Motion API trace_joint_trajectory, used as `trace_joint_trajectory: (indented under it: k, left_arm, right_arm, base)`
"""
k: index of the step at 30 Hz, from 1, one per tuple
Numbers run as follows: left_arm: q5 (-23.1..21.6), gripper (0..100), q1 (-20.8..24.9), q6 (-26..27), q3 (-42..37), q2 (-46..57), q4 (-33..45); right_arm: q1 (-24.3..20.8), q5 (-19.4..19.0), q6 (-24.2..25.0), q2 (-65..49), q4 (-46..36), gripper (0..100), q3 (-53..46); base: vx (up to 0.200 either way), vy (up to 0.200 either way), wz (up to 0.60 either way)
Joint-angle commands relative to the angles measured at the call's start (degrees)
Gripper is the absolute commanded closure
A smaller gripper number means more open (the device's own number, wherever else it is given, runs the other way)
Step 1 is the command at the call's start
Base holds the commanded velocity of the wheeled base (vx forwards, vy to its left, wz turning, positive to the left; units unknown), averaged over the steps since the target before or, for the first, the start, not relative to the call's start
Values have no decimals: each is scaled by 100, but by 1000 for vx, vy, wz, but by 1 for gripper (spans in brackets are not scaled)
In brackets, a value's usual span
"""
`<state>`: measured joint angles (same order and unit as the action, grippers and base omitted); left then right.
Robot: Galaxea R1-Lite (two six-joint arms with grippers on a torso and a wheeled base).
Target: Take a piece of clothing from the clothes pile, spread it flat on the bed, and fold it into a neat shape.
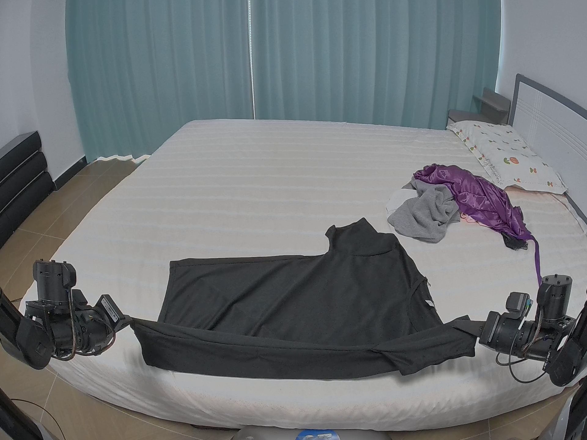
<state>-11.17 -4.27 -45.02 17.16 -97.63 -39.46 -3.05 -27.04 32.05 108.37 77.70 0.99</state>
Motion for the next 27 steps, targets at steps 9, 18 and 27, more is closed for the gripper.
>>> trace_joint_trajectory:
  k: [9, 18, 27]
  left_arm:
    - [9, 100, -74, 46, -90, -36, 0]
    - [-8, 100, -48, 37, 235, -564, -27]
    - [0, 100, -57, 20, 788, -1214, -27]
  right_arm:
    - [-20, 6, -23, -273, -256, 100, -90]
    - [-3, 14, -14, 149, -300, 100, 367]
    - [-29, 67, -14, 834, -326, 100, 1017]
  base:
    - [0, 0, 0]
    - [0, 0, 0]
    - [0, 0, 0]
